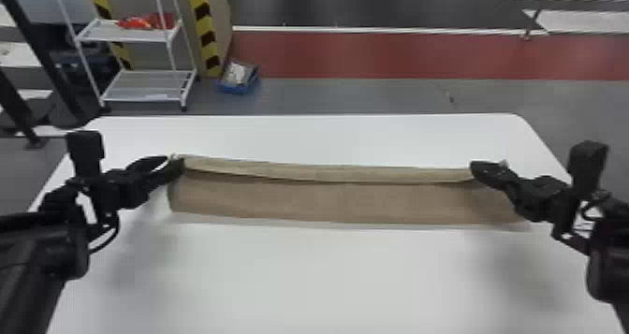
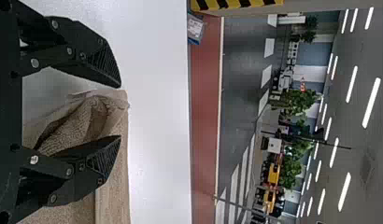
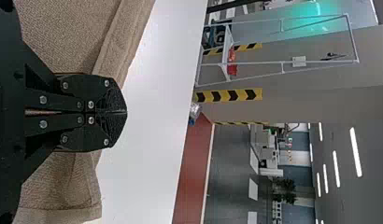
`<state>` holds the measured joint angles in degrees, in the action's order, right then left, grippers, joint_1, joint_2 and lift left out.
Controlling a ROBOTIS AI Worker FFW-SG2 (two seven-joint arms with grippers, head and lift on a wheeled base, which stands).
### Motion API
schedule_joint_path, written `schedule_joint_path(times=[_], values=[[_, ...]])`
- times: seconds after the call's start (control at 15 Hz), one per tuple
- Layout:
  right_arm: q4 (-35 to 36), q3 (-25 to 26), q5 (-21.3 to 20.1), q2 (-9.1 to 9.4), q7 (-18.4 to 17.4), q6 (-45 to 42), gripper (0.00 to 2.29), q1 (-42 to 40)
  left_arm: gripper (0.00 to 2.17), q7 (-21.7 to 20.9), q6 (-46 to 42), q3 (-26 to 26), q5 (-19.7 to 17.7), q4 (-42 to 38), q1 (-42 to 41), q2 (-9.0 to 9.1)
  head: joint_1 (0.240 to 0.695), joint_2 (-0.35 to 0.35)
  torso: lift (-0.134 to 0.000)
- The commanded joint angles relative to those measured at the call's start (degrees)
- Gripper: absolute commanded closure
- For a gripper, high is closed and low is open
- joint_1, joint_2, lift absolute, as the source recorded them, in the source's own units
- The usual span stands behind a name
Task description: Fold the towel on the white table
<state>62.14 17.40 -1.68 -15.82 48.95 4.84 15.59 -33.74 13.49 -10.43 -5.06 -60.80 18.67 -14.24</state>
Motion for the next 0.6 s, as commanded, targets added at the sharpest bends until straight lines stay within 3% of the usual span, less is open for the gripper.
schedule_joint_path(times=[0.0,0.07,0.2,0.27,0.53], values=[[0.0,0.2,0.0,0.0,0.0,-0.1,1.95,0.0,1.02,0.1,0.0,-0.1,-0.3,0.0,0.0,0.0,0.695,-0.019,-0.123],[0.0,0.3,0.0,-0.09,0.0,-0.1,1.95,-0.1,1.02,0.1,0.0,-0.2,-0.7,-0.4,-0.2,0.0,0.695,-0.019,-0.123],[0.0,0.6,0.0,-0.17,-0.3,-1.0,1.95,-0.4,1.43,0.6,0.0,-0.7,-1.3,-3.0,-1.7,0.44,0.695,-0.02,-0.123],[0.0,1.5,0.0,-0.35,-0.4,-1.2,1.94,-0.4,1.43,0.5,0.9,-1.2,-1.5,-4.9,-2.7,0.61,0.695,-0.021,-0.123],[-1.1,5.2,0.0,-2.46,-1.0,-2.8,1.09,-1.1,1.43,0.5,3.3,-0.6,-1.7,-7.9,-3.9,0.88,0.695,-0.055,-0.123]])
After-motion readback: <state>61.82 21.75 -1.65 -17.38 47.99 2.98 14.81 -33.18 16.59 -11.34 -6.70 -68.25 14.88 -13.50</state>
